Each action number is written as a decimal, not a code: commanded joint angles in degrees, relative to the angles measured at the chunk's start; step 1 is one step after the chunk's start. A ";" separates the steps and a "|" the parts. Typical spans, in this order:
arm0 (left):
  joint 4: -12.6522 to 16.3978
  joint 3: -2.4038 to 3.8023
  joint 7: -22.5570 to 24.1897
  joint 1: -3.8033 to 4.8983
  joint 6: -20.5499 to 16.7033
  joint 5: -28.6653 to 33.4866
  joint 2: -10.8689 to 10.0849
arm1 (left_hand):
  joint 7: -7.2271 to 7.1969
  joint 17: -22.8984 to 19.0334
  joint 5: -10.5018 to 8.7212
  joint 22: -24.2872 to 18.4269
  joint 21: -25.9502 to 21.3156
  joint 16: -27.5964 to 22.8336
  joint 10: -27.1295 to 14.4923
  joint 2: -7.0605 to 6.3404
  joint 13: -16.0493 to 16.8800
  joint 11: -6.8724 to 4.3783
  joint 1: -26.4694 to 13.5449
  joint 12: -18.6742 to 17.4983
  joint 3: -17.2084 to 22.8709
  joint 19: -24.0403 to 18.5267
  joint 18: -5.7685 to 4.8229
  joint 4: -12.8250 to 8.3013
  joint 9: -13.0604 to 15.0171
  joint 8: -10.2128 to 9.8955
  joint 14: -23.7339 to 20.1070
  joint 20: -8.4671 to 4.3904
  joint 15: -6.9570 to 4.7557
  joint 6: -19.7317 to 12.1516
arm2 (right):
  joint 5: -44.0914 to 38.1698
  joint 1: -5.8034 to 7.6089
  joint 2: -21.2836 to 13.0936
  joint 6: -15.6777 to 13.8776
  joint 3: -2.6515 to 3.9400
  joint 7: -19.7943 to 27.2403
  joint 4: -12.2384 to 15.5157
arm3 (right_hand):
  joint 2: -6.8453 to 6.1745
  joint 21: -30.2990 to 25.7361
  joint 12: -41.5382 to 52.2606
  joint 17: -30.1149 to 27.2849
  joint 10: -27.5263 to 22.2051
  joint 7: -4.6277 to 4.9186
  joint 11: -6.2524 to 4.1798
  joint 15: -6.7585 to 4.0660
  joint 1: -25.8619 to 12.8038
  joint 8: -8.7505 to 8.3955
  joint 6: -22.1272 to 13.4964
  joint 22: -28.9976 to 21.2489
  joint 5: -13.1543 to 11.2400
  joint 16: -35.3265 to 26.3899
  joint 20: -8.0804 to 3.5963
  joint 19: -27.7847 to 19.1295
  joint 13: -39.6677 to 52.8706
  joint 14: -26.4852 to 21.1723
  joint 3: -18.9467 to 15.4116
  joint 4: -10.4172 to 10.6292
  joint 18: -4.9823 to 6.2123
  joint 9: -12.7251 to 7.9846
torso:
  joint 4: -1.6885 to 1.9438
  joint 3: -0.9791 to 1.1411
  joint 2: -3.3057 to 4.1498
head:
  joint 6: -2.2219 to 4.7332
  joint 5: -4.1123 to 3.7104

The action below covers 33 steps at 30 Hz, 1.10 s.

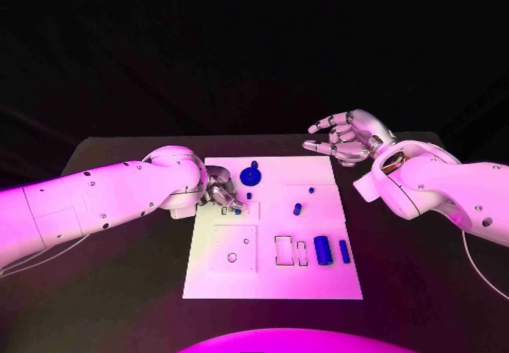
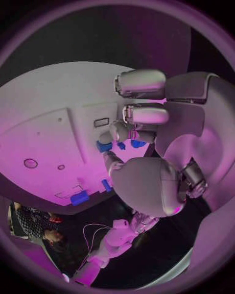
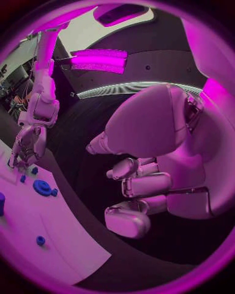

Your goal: Assemble the parts on the task board

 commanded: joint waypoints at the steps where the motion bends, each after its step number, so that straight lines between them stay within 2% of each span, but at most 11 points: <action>1: 0.28 0.02 -0.14 -0.20 0.45 -0.73 -0.23 | 0.10 13.98 -2.23 0.04 -0.41 0.30 -0.11 0.15 0.09 -0.13 -1.38 0.29 -1.10 0.19 -0.90 0.06 -0.01 -0.41 5.51 0.20 -0.16 0.23 | -0.87 -0.11 0.03 -0.24 0.01 0.72 -0.06 | 0.00 -0.15 0.03 4.63 -0.19 0.07 -0.23 -0.45 -0.40 0.39 0.43 -0.06 0.20 -0.12 -0.03 0.09 -0.01 2.23 -0.38 -0.08 0.60 -0.06 | -0.01 -0.01 -0.01 | 0.07 0.01; 3: 0.55 0.19 -0.11 -0.20 0.18 -0.62 -0.44 | 0.09 14.02 -2.98 0.03 -0.42 0.33 -0.08 0.34 0.17 -0.14 -1.81 0.36 -1.55 0.19 -0.90 0.06 0.02 -0.45 5.53 0.20 -0.16 0.26 | -0.89 -0.16 0.04 -0.22 0.01 0.72 -0.14 | -0.01 -0.18 0.05 4.59 -0.17 0.06 -0.23 -0.46 -0.46 0.40 0.44 -0.07 0.24 -0.16 -0.03 0.08 0.00 2.21 -0.41 -0.06 0.60 -0.06 | -0.02 0.00 0.00 | 0.13 0.01; 11: 1.45 1.09 -0.08 -0.19 -0.39 0.78 -1.24 | 0.11 13.52 -3.41 -0.25 -0.57 -0.02 -0.30 0.32 -0.27 -0.12 -1.89 0.04 -1.88 0.03 -0.83 0.01 0.04 -0.53 5.37 0.20 -0.17 0.12 | -1.29 -0.34 0.17 -0.30 0.01 0.91 -0.54 | -0.01 -0.18 0.05 4.59 -0.17 0.06 -0.23 -0.46 -0.46 0.40 0.44 -0.07 0.24 -0.16 -0.03 0.08 0.00 2.21 -0.41 -0.06 0.60 -0.06 | 0.08 0.02 -0.09 | 0.30 0.02; 20: 2.81 3.21 -0.08 0.03 -0.50 3.61 -2.75 | 0.24 13.05 -3.54 -0.84 -0.88 -0.33 -0.82 0.31 -0.96 -0.02 -1.89 -0.51 -2.20 -0.29 -0.71 0.02 0.05 -0.74 5.22 0.21 -0.14 -0.33 | -1.71 -0.62 0.42 -0.49 0.01 1.04 -1.35 | -0.03 -0.25 0.04 4.58 -0.17 0.07 -0.24 -0.46 -0.53 0.41 0.44 -0.11 0.28 -0.16 -0.03 0.07 -0.02 2.21 -0.45 -0.05 0.61 -0.06 | 0.12 0.04 -0.15 | 0.78 0.39; 25: 3.28 4.61 -0.06 0.69 -0.61 5.16 -4.15 | 0.58 12.33 -3.49 -2.24 -1.66 -0.84 -1.94 0.46 -2.21 0.26 -1.72 -1.54 -2.76 -1.10 -0.44 0.01 0.04 -1.19 4.97 0.35 0.07 -1.23 | -1.74 -0.68 0.46 -0.53 0.01 1.04 -1.52 | -0.07 -0.32 0.03 4.52 -0.20 0.07 -0.23 -0.46 -0.70 0.41 0.43 -0.14 0.32 -0.21 -0.04 0.05 -0.07 2.19 -0.55 -0.02 0.62 -0.07 | 0.10 0.10 -0.13 | 1.00 0.45; 27: 2.67 5.00 0.06 1.29 -0.68 5.54 -4.63 | 1.65 10.65 -3.07 -5.63 -3.65 -2.09 -4.50 0.68 -4.67 1.20 -0.11 -3.60 -3.31 -3.14 0.21 -0.06 -0.52 -2.95 4.33 0.97 0.85 -3.48 | -1.69 -0.70 0.47 -0.51 0.01 1.04 -1.58 | -0.07 -0.32 0.03 4.52 -0.20 0.07 -0.23 -0.46 -0.70 0.41 0.43 -0.14 0.32 -0.21 -0.04 0.05 -0.07 2.19 -0.55 -0.02 0.62 -0.07 | 0.08 0.09 -0.05 | 1.12 0.49; 29: 1.92 5.17 0.18 1.69 -0.50 5.56 -4.80 | 2.12 9.76 -2.66 -6.99 -4.51 -2.76 -5.74 0.86 -5.78 1.63 1.48 -4.46 -3.28 -3.95 0.49 -0.08 -0.84 -3.72 3.96 1.35 1.22 -4.19 | -1.64 -0.71 0.47 -0.49 0.01 1.04 -1.61 | -0.07 -0.32 0.03 4.52 -0.20 0.07 -0.23 -0.46 -0.70 0.41 0.43 -0.14 0.32 -0.21 -0.04 0.05 -0.07 2.19 -0.55 -0.02 0.62 -0.07 | 0.02 0.06 0.00 | 1.35 0.54; 31: 0.70 5.31 0.34 2.05 -0.41 5.06 -4.78 | 2.86 9.72 -2.38 -7.12 -4.74 -2.80 -6.45 1.12 -5.99 2.23 3.31 -4.54 -3.07 -4.01 0.52 -0.08 -1.80 -5.44 3.92 1.82 1.72 -5.36 | -1.57 -0.72 0.46 -0.47 0.00 1.04 -1.68 | -0.07 -0.23 0.05 4.58 -0.17 0.07 -0.23 -0.46 -0.75 0.41 0.43 -0.09 0.35 -0.17 -0.04 0.09 -0.05 2.21 -0.57 -0.02 0.60 -0.07 | 0.01 0.05 0.02 | 1.44 0.61; 33: -0.59 5.39 0.46 2.25 -0.55 4.12 -4.45 | 3.93 9.58 -2.27 -7.47 -5.03 -2.90 -7.01 1.39 -6.31 3.05 5.20 -4.59 -2.43 -4.17 0.58 -0.08 -3.66 -8.49 3.86 2.41 2.40 -6.99 | -1.49 -0.73 0.47 -0.44 0.00 1.06 -1.74 | -0.07 -0.23 0.05 4.58 -0.17 0.07 -0.23 -0.46 -0.75 0.41 0.43 -0.09 0.35 -0.17 -0.04 0.09 -0.05 2.21 -0.57 -0.02 0.60 -0.07 | 0.01 0.04 0.06 | 1.54 0.63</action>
